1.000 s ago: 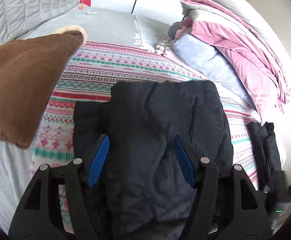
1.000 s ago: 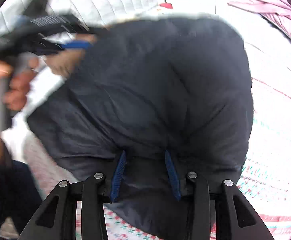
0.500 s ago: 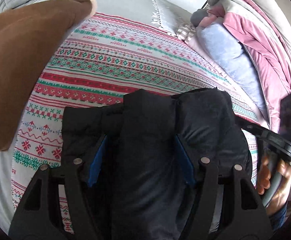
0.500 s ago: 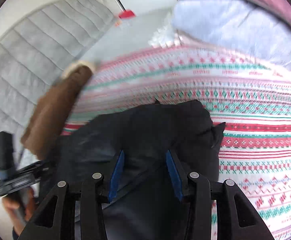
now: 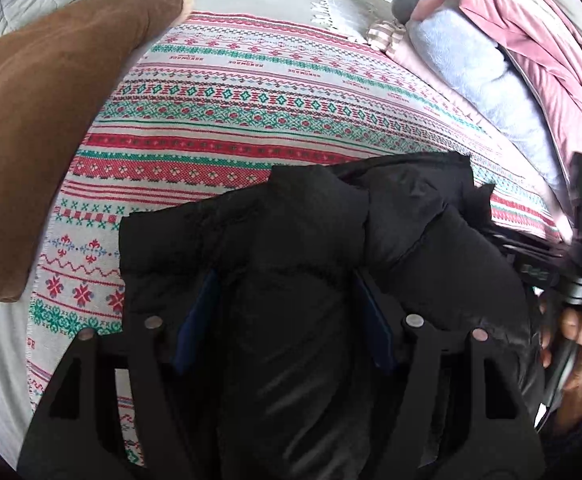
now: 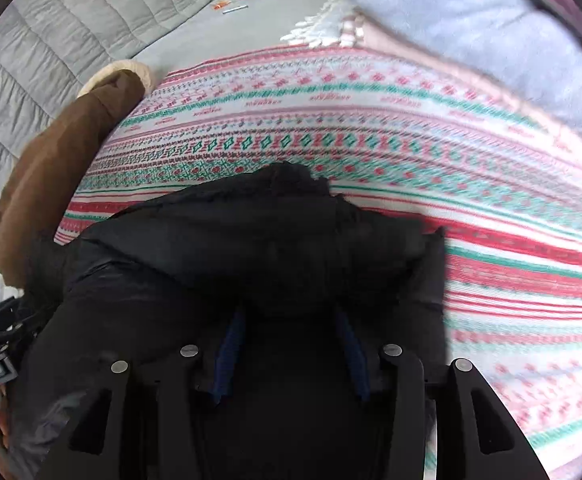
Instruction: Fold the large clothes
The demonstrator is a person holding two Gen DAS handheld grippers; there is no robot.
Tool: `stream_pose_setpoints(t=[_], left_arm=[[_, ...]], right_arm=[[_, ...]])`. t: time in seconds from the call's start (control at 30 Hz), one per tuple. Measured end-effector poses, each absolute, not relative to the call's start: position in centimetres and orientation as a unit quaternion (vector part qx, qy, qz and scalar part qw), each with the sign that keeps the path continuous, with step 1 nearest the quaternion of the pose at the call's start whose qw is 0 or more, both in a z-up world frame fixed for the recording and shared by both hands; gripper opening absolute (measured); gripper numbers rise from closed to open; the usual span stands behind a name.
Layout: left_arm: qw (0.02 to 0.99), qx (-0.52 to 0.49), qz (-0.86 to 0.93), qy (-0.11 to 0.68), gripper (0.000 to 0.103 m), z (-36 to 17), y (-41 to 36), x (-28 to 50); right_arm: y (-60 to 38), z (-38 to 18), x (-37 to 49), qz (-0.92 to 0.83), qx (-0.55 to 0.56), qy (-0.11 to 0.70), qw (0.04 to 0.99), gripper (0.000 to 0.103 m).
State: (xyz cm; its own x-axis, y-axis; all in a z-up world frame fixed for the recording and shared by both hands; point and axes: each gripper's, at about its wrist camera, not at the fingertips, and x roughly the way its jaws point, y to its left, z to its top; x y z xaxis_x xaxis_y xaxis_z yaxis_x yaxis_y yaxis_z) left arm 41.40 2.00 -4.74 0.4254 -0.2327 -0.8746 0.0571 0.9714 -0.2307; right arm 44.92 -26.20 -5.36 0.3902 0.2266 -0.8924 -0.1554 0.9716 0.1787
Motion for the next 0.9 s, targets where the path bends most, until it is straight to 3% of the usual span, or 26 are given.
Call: stream_pose_setpoints(t=[0.07,0.17,0.37,0.53,0.9], left_arm=[[0.842,-0.093,-0.087,0.524,0.07,-4.2,2.6,40.9],[0.845,-0.111,-0.083,0.516,0.07,-2.6,3.5,39.7],[0.844,-0.152,-0.094,0.506,0.07,-0.7,5.2,34.8],[0.835,-0.173,-0.087,0.515,0.077,-1.0,7.0,32.5],[0.806,-0.198,-0.112,0.547,0.081,-4.1,7.2,28.7]], right_arm=[[-27.3,-2.4,42.0,0.131,0.059,0.504,0.852,0.051],[-30.0,0.3,37.4,0.143,0.118,0.475,0.86,0.069],[-35.3,-0.9,31.4,0.183,0.247,0.454,0.836,0.078],[-37.5,-5.7,31.0,0.153,0.322,0.511,0.782,0.078],[-36.6,-5.8,30.3,0.189,0.327,0.518,0.767,0.078]])
